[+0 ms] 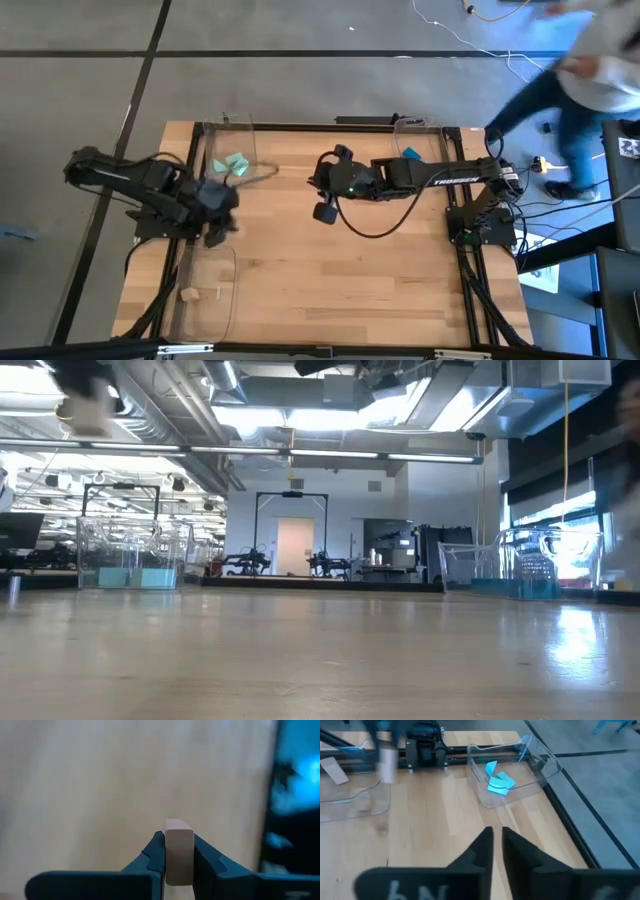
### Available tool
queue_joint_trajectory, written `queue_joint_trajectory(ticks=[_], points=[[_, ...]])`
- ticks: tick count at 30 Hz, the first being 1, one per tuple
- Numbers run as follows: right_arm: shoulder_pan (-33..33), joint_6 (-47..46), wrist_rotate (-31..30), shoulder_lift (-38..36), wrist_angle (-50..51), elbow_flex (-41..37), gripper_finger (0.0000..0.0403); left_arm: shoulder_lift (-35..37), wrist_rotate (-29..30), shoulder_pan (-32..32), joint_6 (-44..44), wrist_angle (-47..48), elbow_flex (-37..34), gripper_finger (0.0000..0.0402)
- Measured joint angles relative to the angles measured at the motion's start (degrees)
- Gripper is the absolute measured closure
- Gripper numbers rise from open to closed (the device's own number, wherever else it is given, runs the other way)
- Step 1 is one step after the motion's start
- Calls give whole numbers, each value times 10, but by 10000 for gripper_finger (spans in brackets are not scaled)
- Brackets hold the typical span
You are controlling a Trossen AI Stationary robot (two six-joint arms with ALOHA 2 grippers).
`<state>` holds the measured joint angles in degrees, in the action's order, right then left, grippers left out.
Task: Sort & place blocks by color
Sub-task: Put the brown block into the bottom transparent bin, then return to home position
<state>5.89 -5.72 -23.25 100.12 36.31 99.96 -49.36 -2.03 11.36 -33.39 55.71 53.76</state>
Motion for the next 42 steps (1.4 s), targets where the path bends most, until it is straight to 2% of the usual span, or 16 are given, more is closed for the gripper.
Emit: queue_joint_trajectory(ticks=[4,8,13,17,21,25,32,42], points=[[0,-2,13,0,1,0,395,7,-76,84,-54,39,0,358],[0,-13,19,0,1,0,395,1,-126,163,-133,39,0,358],[0,-17,19,0,8,0,400,-27,-125,268,-221,27,-11,358],[0,-27,19,0,17,0,399,-64,-117,322,-264,-9,-33,358],[0,-29,19,0,18,0,401,-97,-92,351,-281,-56,-50,358],[0,-29,19,0,20,0,401,-124,-91,360,-282,-106,-62,353],[0,-27,24,0,36,0,401,-165,-60,362,-292,-109,-63,293],[0,-28,25,-1,66,0,401,-167,-76,360,-296,-106,-63,288]])
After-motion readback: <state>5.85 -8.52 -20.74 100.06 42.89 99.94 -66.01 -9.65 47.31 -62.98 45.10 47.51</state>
